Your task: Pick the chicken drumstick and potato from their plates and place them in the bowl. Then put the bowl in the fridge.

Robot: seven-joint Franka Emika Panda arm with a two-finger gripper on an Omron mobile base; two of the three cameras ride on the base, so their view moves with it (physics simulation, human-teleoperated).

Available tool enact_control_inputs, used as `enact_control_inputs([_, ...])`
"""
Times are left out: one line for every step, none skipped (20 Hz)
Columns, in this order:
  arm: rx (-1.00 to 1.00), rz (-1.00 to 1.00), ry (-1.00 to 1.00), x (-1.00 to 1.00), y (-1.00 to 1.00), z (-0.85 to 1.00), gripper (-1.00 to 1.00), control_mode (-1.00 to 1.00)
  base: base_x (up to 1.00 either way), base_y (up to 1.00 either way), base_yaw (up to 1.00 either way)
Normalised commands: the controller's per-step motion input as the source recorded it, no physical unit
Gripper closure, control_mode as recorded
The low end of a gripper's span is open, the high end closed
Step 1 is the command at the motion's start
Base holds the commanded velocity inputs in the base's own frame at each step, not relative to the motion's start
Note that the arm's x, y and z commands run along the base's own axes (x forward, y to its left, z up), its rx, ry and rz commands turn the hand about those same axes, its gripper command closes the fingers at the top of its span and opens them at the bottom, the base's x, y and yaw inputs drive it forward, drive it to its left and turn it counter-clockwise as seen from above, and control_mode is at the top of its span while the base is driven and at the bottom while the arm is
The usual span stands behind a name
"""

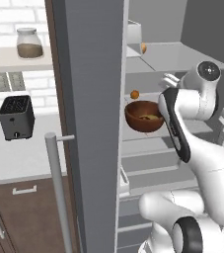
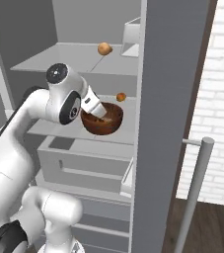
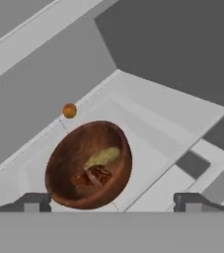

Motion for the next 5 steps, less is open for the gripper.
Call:
enact_control_inputs([-0.1, 0.0, 0.0, -0.81, 0.18, 0.3, -1.0, -1.0, 0.0, 0.0, 0.0])
enact_control_inputs([-0.09, 0.0, 0.0, -0.96, 0.11, 0.29, -1.0, -1.0, 0.0, 0.0, 0.0])
enact_control_inputs([-0.07, 0.01, 0.0, -1.0, 0.05, 0.24, -1.0, -1.0, 0.0, 0.0, 0.0])
enact_control_inputs([-0.06, 0.03, 0.0, -1.0, 0.07, 0.16, -1.0, -1.0, 0.0, 0.0, 0.0])
enact_control_inputs([-0.05, 0.04, 0.07, -1.0, 0.09, 0.12, -1.0, -1.0, 0.0, 0.0, 0.0])
